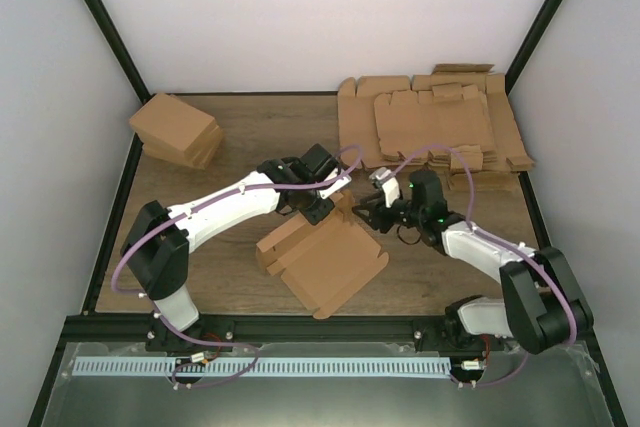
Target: Fold the paper box
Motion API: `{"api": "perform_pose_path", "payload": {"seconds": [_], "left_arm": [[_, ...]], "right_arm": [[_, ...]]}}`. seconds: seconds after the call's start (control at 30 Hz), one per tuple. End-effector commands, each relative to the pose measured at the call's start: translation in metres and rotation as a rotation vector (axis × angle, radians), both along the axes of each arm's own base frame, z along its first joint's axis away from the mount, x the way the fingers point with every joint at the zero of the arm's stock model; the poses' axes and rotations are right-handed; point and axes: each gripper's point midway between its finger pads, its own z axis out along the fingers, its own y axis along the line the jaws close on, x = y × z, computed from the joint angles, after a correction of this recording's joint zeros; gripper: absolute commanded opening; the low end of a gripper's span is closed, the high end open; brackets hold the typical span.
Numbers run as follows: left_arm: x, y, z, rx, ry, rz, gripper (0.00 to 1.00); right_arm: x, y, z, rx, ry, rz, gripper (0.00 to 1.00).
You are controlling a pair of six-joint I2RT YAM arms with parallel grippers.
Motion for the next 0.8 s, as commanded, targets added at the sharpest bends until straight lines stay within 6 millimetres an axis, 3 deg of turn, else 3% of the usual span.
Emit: {"api": "perform_pose_path", "payload": {"seconds": [0.0,0.2,0.3,0.47,0.63,0.77], "left_arm": [[-0.010,0.001,-0.015,0.021,0.054,-0.024,0.25],[-0.011,0.002,-0.014,0.020,0.052,-0.031,0.25],[-0.011,0.001,-0.014,0.019,0.055,-0.033,0.25],[-0.011,-0.001,-0.014,0.011,0.060,-0.035,0.25],[-0.011,-0.001,-0.016,0.015,0.062,-0.034,0.25],[-0.011,0.000,-0.016,0.022,0.061,-0.032,0.25]], "right_arm": [[0.011,-0.017,0.030,0.106,-0.051,-0.062,0.41],[0.053,-0.066,0.046,0.129,-0.102,-0.311,0.47],[0.071,-0.077,0.046,0.130,-0.078,-0.341,0.47],[0.089,-0.047,0.020,0.075,0.007,-0.186,0.42],[0.079,0.001,0.002,0.024,-0.008,-0.001,0.43],[0.063,0.021,0.001,0.021,-0.020,0.130,0.46]]}}
